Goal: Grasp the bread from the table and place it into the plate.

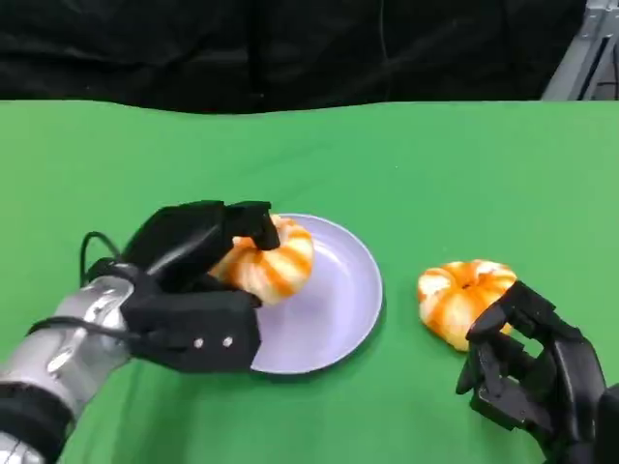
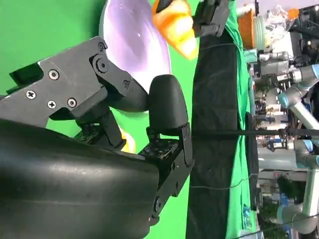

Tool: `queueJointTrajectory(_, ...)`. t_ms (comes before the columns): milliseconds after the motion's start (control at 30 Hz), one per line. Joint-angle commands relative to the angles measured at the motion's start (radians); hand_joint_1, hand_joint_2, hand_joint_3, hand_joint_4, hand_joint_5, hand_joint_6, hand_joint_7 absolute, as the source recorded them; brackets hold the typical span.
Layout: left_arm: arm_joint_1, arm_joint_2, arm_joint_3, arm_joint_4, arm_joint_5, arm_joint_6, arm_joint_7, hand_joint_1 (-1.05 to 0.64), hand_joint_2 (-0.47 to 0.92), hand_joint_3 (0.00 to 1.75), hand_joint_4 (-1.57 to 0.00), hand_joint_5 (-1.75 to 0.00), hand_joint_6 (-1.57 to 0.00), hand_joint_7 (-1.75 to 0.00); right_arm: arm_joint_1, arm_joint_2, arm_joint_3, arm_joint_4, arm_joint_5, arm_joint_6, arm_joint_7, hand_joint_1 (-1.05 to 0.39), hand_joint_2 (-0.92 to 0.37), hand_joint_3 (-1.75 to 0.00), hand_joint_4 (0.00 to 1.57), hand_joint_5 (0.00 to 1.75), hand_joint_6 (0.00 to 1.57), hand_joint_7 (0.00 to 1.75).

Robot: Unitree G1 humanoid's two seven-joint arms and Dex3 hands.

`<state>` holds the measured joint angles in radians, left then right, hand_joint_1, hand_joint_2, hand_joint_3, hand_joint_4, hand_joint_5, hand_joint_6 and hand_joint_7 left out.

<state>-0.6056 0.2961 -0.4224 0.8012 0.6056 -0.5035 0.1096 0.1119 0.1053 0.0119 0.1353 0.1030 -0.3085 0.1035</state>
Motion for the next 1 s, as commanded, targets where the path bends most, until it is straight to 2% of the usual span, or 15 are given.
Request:
queueJointTrajectory(33, -0.049, -0.023, -0.026, 0.091, 0.017, -0.038, 0.018, -0.01, 0.92, 0.39, -0.57, -1.75, -0.61, -1.53, -0.007, -0.008, -0.013, 0.008, -0.002, -0.02, -0.009, -0.15, -0.61, -1.09, 0.85, 1.75, 0.65, 1.58)
queueJointTrajectory(200, -0.068, -0.034, -0.051, 0.152, 0.042, -0.046, 0.016, -0.02, 0.92, 0.36, -0.56, -1.71, -0.62, -1.47, -0.006, -0.01, -0.011, 0.011, 0.003, -0.024, -0.002, -0.15, -0.61, -1.1, 0.84, 1.75, 0.65, 1.58)
queueJointTrajectory(233, -0.069, -0.027, -0.059, 0.146, 0.05, -0.032, -0.001, -0.16, 0.92, 0.32, -0.52, -1.15, -0.63, -0.99, -0.005, -0.009, -0.011, 0.01, 0.003, -0.024, -0.003, -0.16, -0.61, -1.1, 0.84, 1.75, 0.65, 1.58)
queueJointTrajectory(267, -0.067, -0.019, -0.066, 0.135, 0.057, -0.02, -0.02, -0.3, 0.92, 0.3, -0.58, -0.54, -0.72, -0.46, -0.004, -0.008, -0.01, 0.008, 0.002, -0.022, -0.005, -0.16, -0.61, -1.1, 0.84, 1.75, 0.65, 1.58)
queueJointTrajectory(300, -0.065, -0.01, -0.074, 0.122, 0.065, -0.008, -0.039, -0.43, 0.92, 0.3, -0.54, -0.28, -0.7, -0.23, -0.003, -0.006, -0.008, 0.004, -0.001, -0.019, -0.009, -0.16, -0.61, -1.1, 0.84, 1.75, 0.65, 1.58)
queueJointTrajectory(333, -0.062, -0.006, -0.077, 0.113, 0.069, -0.001, -0.049, -0.61, 0.92, 0.36, -0.39, -0.14, -0.61, -0.12, -0.002, -0.006, -0.006, 0.001, -0.003, -0.017, -0.011, -0.16, -0.61, -1.1, 0.84, 1.75, 0.65, 1.58)
queueJointTrajectory(367, -0.057, -0.001, -0.077, 0.106, 0.071, 0.002, -0.058, -0.71, 0.92, 0.39, -0.31, -0.07, -0.56, -0.06, -0.003, -0.006, -0.006, 0.002, -0.003, -0.021, -0.01, -0.16, -0.61, -1.1, 0.84, 1.75, 0.65, 1.58)
queueJointTrajectory(400, -0.053, 0.003, -0.078, 0.099, 0.072, 0.006, -0.066, -0.84, 0.92, 0.44, -0.17, -0.03, -0.47, -0.03, -0.005, -0.006, -0.006, 0.007, -0.004, -0.029, -0.009, -0.15, -0.62, -1.1, 0.84, 1.75, 0.65, 1.58)
queueJointTrajectory(467, -0.047, 0.01, -0.081, 0.088, 0.072, 0.014, -0.077, -0.97, 0.92, 0.51, -0.04, -0.01, -0.36, -0.01, -0.007, -0.007, -0.007, 0.013, -0.002, -0.036, -0.007, -0.15, -0.62, -1.1, 0.84, 1.75, 0.65, 1.58)
queueJointTrajectory(567, -0.039, 0.029, -0.092, 0.049, 0.084, 0.039, -0.114, -1.04, 0.92, 0.62, 0.0, 0.0, -0.23, 0.0, -0.008, -0.006, -0.009, 0.012, 0.004, -0.027, -0.007, -0.15, -0.61, -1.09, 0.84, 1.75, 0.65, 1.59)
queueJointTrajectory(667, -0.029, 0.039, -0.092, 0.02, 0.078, 0.045, -0.132, -1.05, 0.92, 0.66, 0.0, 0.0, -0.17, 0.0, -0.008, -0.008, -0.009, 0.012, 0.002, -0.028, -0.006, -0.15, -0.61, -1.09, 0.83, 1.75, 0.64, 1.59)
queueJointTrajectory(867, 0.013, 0.051, -0.046, -0.045, 0.015, 0.021, -0.135, -1.05, 0.92, 0.69, 0.0, 0.0, -0.18, -0.01, -0.003, -0.009, -0.009, 0.004, -0.004, -0.023, -0.013, -0.15, -0.61, -1.09, 0.83, 1.75, 0.65, 1.58)
queueJointTrajectory(967, 0.061, 0.061, 0.01, -0.132, -0.067, 0.025, -0.185, -0.94, 0.92, 0.59, -0.08, -0.03, -0.28, -0.04, 0.001, -0.008, -0.007, -0.006, -0.012, -0.014, -0.021, -0.16, -0.61, -1.09, 0.83, 1.75, 0.65, 1.58)
queueJointTrajectory(1000, 0.084, 0.058, 0.036, -0.174, -0.1, 0.04, -0.195, -0.84, 0.92, 0.56, -0.16, -0.07, -0.34, -0.06, 0.001, -0.007, -0.006, -0.007, -0.008, -0.013, -0.019, -0.15, -0.61, -1.09, 0.83, 1.75, 0.65, 1.58)
